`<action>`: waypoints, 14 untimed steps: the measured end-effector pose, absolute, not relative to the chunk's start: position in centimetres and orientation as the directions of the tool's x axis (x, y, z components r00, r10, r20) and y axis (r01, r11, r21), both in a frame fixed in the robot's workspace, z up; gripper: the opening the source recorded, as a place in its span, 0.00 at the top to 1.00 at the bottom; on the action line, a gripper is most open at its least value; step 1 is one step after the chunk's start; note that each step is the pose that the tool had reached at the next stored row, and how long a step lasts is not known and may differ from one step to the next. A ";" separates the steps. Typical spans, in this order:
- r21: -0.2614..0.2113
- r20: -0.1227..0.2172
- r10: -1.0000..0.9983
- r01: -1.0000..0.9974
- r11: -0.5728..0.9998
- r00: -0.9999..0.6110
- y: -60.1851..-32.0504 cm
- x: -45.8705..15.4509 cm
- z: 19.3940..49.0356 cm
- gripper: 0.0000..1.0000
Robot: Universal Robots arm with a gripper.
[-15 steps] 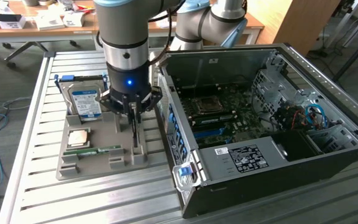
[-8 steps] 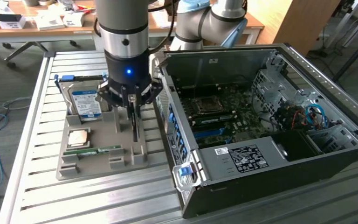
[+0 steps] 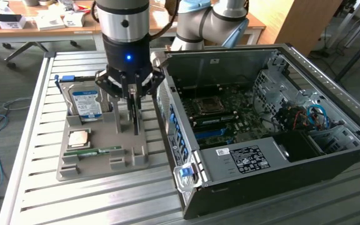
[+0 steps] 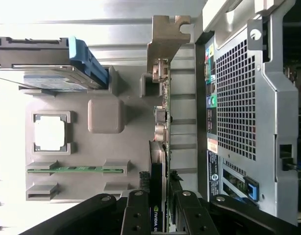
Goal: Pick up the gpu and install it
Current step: 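Pick up the gpu and move the gpu toward the slot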
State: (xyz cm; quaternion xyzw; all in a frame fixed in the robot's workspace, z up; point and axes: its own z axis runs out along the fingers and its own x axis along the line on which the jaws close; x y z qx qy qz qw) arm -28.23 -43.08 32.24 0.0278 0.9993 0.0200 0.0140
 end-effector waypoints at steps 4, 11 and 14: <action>0.041 -0.029 0.054 0.053 0.998 -0.998 -43.1 -28.2 33.7 0.74; 0.041 -0.032 0.052 0.050 0.998 -0.998 -43.1 -28.2 36.4 0.74; 0.041 -0.033 0.051 0.050 0.998 -0.998 -43.1 -28.2 37.5 0.74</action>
